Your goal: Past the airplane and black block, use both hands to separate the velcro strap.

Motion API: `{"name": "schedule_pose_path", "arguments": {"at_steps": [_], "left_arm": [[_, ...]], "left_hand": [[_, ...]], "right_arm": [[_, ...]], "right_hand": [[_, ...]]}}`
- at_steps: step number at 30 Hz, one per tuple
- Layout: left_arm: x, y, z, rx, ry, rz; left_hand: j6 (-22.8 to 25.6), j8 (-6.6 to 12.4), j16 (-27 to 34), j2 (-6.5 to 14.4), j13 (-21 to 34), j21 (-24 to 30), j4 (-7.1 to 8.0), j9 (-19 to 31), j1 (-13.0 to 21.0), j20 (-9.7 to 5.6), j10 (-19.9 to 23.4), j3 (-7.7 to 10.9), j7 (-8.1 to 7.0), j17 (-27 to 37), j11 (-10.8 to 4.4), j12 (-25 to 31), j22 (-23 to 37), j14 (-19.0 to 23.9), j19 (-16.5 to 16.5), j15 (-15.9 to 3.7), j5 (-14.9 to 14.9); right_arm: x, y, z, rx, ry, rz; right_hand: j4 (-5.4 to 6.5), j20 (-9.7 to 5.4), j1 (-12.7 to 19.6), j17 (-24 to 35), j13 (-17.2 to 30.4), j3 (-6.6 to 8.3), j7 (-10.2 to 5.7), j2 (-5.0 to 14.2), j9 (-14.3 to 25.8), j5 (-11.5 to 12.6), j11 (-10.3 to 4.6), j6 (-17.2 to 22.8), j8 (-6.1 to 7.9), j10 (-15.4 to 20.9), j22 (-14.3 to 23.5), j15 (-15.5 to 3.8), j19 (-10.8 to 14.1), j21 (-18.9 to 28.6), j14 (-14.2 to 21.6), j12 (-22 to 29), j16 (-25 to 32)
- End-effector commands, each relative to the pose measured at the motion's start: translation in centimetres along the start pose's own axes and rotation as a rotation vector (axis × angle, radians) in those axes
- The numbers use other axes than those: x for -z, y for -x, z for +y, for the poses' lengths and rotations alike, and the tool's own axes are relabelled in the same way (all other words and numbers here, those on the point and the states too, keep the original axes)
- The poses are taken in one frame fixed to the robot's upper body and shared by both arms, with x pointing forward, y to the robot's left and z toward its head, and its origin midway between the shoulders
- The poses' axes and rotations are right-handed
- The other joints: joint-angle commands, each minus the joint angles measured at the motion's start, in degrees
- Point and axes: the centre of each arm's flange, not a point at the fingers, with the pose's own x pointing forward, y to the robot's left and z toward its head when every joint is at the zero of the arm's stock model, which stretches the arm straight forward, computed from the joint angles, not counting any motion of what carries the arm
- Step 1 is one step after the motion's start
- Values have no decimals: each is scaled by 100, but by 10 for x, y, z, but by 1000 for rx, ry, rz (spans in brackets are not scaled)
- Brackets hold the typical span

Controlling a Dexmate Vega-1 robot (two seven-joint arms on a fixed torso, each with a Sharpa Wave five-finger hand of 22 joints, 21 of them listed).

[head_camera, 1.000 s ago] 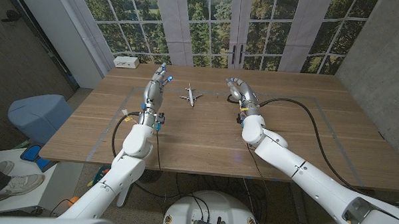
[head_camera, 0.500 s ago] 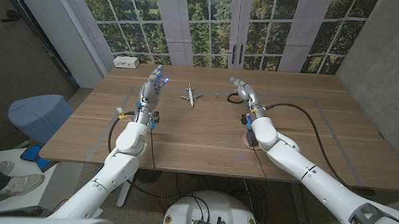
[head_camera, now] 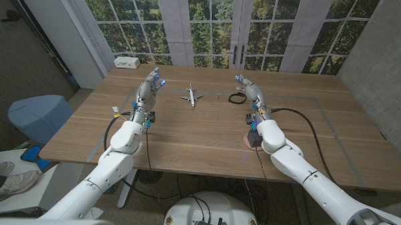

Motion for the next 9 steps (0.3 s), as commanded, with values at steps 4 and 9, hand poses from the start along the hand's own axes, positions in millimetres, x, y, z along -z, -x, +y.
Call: {"name": "schedule_pose_path", "arguments": {"at_steps": [4,9], "left_arm": [[13,-3,20,-43,-32,72],[20,3,27,-69,-42,106]], "left_hand": [[17,0,-4,255,-5,-57,18,-6,-16,37,-39,90,39,22,23,-17,21,-62,-41,21,0],[17,2,1,270,-5,-68,35,-6,-19,46,-41,118,43,24,27,-15,23,-64,-45,19,1]], "right_arm": [[10,22,-31,251,-110,-51],[13,27,-38,327,-114,-73]], "right_hand": [[85,-334,-148,-98,-71,42,105,-19,6,31,27,97,22,82,-3,-361,-62,-106,-101,24,-61],[100,-351,-211,-192,-135,71,208,-45,3,31,37,224,53,132,-5,-349,-145,-192,-190,31,-88]]}}
